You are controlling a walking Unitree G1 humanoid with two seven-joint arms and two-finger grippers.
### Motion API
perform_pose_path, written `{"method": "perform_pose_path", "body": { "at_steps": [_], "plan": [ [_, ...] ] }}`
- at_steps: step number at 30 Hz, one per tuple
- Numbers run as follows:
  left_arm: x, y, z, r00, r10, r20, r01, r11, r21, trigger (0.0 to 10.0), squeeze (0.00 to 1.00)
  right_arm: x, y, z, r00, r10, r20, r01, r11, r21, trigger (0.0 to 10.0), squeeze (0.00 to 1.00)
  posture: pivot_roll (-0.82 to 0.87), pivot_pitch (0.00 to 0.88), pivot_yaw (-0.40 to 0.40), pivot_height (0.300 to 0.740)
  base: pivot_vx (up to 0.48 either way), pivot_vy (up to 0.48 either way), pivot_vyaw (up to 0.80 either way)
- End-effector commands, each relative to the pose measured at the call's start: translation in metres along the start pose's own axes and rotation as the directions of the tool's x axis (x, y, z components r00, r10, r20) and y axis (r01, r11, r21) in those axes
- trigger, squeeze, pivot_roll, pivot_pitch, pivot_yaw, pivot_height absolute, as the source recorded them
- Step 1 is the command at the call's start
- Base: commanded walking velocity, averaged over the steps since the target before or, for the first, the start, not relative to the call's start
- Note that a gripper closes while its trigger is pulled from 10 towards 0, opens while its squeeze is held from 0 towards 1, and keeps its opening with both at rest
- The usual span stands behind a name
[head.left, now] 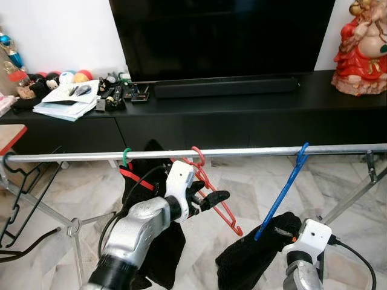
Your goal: Hang hanger
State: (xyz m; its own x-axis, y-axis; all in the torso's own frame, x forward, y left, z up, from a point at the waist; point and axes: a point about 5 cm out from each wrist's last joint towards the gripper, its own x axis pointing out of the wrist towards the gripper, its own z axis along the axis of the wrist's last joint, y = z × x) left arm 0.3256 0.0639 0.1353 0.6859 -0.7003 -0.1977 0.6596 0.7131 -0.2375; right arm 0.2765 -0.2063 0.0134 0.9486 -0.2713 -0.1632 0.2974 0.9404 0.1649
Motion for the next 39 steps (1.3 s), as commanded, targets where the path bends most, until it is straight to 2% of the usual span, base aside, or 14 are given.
{"method": "perform_pose_path", "body": {
  "at_steps": [1,2,3,4,7,14,27,33,36,39],
  "plan": [
    [0.005,0.003,-0.001,0.998,0.045,-0.048,-0.045,0.999,-0.014,10.0,0.00,0.001,0.003,0.003,1.000,0.001,0.025,-0.001,1.000,0.005,10.0,0.00,-0.02,0.056,0.141,0.740,0.000,0.000,0.00],
    [0.008,0.004,0.000,0.995,0.074,-0.064,-0.074,0.997,-0.007,10.0,0.00,0.001,0.003,0.003,1.000,0.000,0.026,-0.001,1.000,0.005,10.0,0.00,-0.01,0.054,0.141,0.740,0.000,0.000,0.00],
    [0.014,0.010,-0.001,0.976,0.181,-0.122,-0.179,0.983,0.033,10.0,0.00,0.001,0.002,0.004,1.000,-0.002,0.027,0.002,1.000,0.005,10.0,0.00,-0.01,0.054,0.141,0.740,0.000,0.000,0.00],
    [0.016,0.012,0.001,0.968,0.218,-0.124,-0.214,0.976,0.038,10.0,0.00,0.001,0.002,0.004,1.000,-0.002,0.028,0.002,1.000,0.005,10.0,0.00,-0.01,0.054,0.141,0.740,0.000,0.000,0.00],
    [0.020,0.012,0.006,0.961,0.251,-0.115,-0.253,0.968,0.002,10.0,0.00,0.002,0.001,0.004,1.000,-0.004,0.029,0.004,1.000,0.005,10.0,0.00,-0.01,0.055,0.142,0.740,0.000,0.000,0.00],
    [0.030,0.019,0.009,0.915,0.378,-0.139,-0.391,0.916,-0.084,10.0,0.00,0.001,0.003,0.003,1.000,-0.004,0.025,0.004,1.000,0.006,10.0,0.00,-0.02,0.057,0.148,0.740,0.000,0.000,0.00],
    [0.045,0.012,0.016,0.908,0.394,-0.143,-0.411,0.903,-0.123,10.0,0.00,0.000,0.004,0.002,1.000,-0.011,0.022,0.011,1.000,0.012,10.0,0.00,-0.02,0.059,0.159,0.740,0.000,0.000,0.00],
    [0.047,0.017,0.021,0.895,0.430,-0.117,-0.445,0.880,-0.168,10.0,0.00,0.000,0.003,0.001,1.000,-0.012,0.018,0.012,1.000,0.010,10.0,0.00,0.00,0.057,0.155,0.740,0.000,0.000,0.00],
    [0.047,0.021,0.021,0.876,0.466,-0.122,-0.482,0.852,-0.204,10.0,0.00,0.000,0.003,0.001,1.000,-0.011,0.014,0.011,1.000,0.009,10.0,0.00,0.01,0.056,0.152,0.740,0.000,0.000,0.00],
    [0.049,0.022,0.021,0.875,0.467,-0.129,-0.484,0.836,-0.258,10.0,0.00,0.001,0.003,0.001,1.000,-0.010,0.014,0.010,1.000,0.010,10.0,0.00,0.00,0.057,0.154,0.740,0.000,0.000,0.00]
  ]
}}
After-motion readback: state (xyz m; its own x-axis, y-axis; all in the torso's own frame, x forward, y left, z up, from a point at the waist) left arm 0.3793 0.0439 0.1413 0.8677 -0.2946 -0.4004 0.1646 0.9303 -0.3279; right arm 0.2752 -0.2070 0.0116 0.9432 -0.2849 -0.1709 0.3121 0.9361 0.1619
